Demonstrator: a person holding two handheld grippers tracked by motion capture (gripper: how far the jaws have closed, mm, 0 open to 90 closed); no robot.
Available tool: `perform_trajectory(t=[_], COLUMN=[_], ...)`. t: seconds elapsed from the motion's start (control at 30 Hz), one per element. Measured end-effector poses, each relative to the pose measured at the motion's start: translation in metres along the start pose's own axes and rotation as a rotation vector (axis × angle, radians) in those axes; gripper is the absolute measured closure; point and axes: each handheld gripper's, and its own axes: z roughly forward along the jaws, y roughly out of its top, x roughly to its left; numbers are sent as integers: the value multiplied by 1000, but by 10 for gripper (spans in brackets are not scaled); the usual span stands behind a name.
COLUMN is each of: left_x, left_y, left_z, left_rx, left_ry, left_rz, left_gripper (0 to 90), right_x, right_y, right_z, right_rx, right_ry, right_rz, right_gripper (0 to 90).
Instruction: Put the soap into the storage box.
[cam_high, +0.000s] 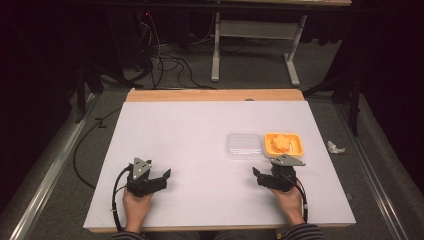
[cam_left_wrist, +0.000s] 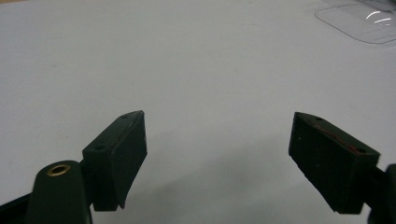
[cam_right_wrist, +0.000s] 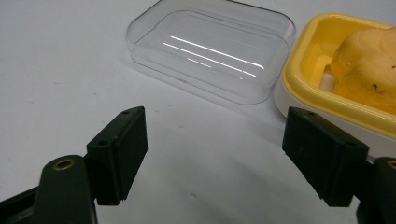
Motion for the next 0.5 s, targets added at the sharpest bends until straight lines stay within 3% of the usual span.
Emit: perform_trajectory(t=[0.5], left_x=[0], left_y=[0], left_z=[0], left_rx=[0], left_ry=[0], left_rz=[1], left_gripper=[198], right_x=[5], right_y=[-7], right_z=[5], right_rx=[-5], right_ry=[-13], right_rz=[-55], right_gripper=[226])
